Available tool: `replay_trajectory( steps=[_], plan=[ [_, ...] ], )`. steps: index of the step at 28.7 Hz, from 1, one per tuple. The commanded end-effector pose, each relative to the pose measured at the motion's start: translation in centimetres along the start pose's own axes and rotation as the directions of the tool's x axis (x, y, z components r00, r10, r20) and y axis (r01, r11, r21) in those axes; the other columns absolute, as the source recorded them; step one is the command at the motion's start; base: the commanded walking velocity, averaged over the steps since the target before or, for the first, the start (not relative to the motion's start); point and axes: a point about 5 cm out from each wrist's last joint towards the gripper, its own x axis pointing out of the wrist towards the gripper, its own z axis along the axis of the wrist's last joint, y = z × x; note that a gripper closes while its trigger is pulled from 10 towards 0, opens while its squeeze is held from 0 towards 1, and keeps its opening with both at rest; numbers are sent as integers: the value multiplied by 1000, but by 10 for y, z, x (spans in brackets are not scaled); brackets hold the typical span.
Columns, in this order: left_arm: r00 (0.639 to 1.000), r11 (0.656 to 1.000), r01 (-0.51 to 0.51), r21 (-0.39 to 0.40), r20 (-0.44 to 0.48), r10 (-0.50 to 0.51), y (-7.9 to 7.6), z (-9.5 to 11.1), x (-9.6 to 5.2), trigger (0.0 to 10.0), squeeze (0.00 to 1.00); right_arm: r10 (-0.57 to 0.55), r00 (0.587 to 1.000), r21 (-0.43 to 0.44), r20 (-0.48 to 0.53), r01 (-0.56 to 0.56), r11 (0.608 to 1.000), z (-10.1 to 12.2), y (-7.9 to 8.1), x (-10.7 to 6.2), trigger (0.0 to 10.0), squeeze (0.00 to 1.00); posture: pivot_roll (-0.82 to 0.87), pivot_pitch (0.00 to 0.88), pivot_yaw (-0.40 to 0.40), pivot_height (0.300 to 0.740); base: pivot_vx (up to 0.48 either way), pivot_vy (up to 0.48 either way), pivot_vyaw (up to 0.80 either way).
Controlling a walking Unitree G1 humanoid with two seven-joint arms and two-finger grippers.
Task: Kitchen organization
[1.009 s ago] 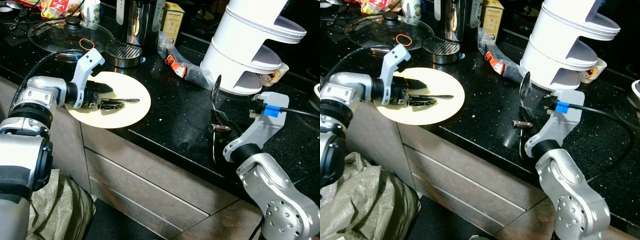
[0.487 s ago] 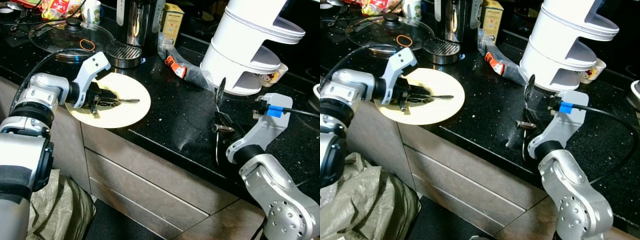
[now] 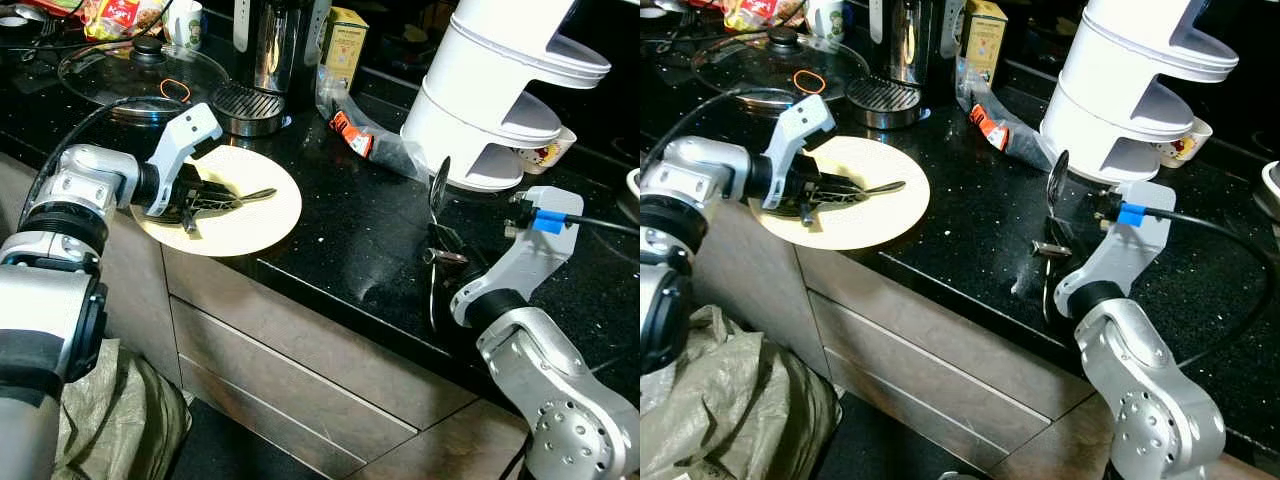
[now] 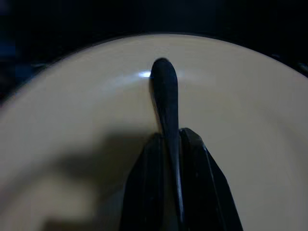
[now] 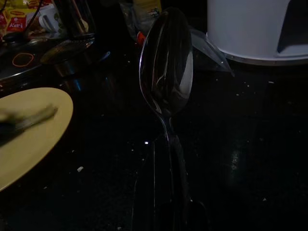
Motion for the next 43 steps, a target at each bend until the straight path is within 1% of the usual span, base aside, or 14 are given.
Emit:
replay_trajectory(
  steps=[1, 3, 5, 6, 8, 10, 13, 23, 25, 27, 32, 34, 39, 43],
  plan=[
    [993, 997, -72, -26, 87, 74, 4, 12, 1, 0, 0, -15, 1000, 3, 13, 15, 1000, 4, -3, -2, 10000, 0, -116, 121, -181, 740, 0, 0, 0],
    [993, 997, -72, -26, 87, 74, 4, 12, 1, 0, 0, -15, 1000, 3, 13, 15, 1000, 4, -3, -2, 10000, 0, -116, 121, -181, 740, 0, 0, 0],
    [929, 975, -189, -113, 302, 215, 16, 42, -10, 0, 0, -15, 1000, 10, 17, 15, 1000, 4, -3, -1, 10000, 0, -111, 119, -180, 740, 0, 0, 0],
    [929, 975, -189, -113, 302, 215, 16, 42, -10, 0, 0, -15, 1000, 10, 17, 15, 1000, 4, -3, -1, 10000, 0, -111, 119, -180, 740, 0, 0, 0],
    [795, 960, -170, -223, 544, 267, 22, 75, -25, 0, 0, -8, 1000, 23, 23, 7, 1000, 4, -3, 0, 10000, 0, -105, 116, -180, 740, 0, 0, 0],
    [711, 963, -100, -249, 660, 244, 22, 89, -32, 0, 0, -5, 1000, 32, 25, 4, 999, 4, -3, 1, 10000, 0, -100, 113, -181, 740, 0, 0, 0],
    [662, 973, -18, -231, 726, 185, 17, 98, -32, 0, 0, -3, 1000, 37, 25, 2, 999, 3, -3, 2, 10000, 0, -94, 109, -178, 740, 0, 0, 0],
    [583, 981, 63, -183, 804, 113, -6, 101, -20, 0, 0, 5, 999, 61, 40, -8, 998, 1, -1, 6, 10000, 0, -60, 95, -179, 740, 0, 0, 0],
    [563, 978, 76, -193, 818, 118, -33, 98, -7, 0, 0, 9, 999, 73, 46, -12, 997, -1, -1, 8, 10000, 0, -37, 89, -180, 740, 0, 0, 0],
    [563, 978, 76, -193, 818, 118, -33, 98, -7, 0, 0, 9, 999, 73, 46, -12, 997, -1, -1, 8, 10000, 0, -37, 89, -180, 740, 0, 0, 0],
    [558, 968, 127, -216, 822, 110, -69, 92, 10, 0, 0, 19, 999, 78, 50, -23, 997, -4, -2, 10, 10000, 0, -19, 79, -176, 740, 0, 0, 0],
    [537, 944, 216, -250, 838, 99, -114, 93, 26, 0, 0, 29, 998, 84, 57, -34, 996, -6, -4, 10, 10000, 0, -7, 71, -174, 740, 0, 0, 0],
    [554, 934, 232, -273, 826, 104, -143, 90, 30, 0, 0, 33, 997, 92, 72, -40, 995, -8, -7, 12, 10000, 0, 6, 64, -169, 740, 0, 0, 0],
    [621, 946, 143, -289, 771, 142, -153, 79, 28, 0, 0, 24, 996, 89, 87, -32, 995, -8, -11, 14, 10000, 0, 6, 53, -155, 740, 0, 0, 0]
  ],
)
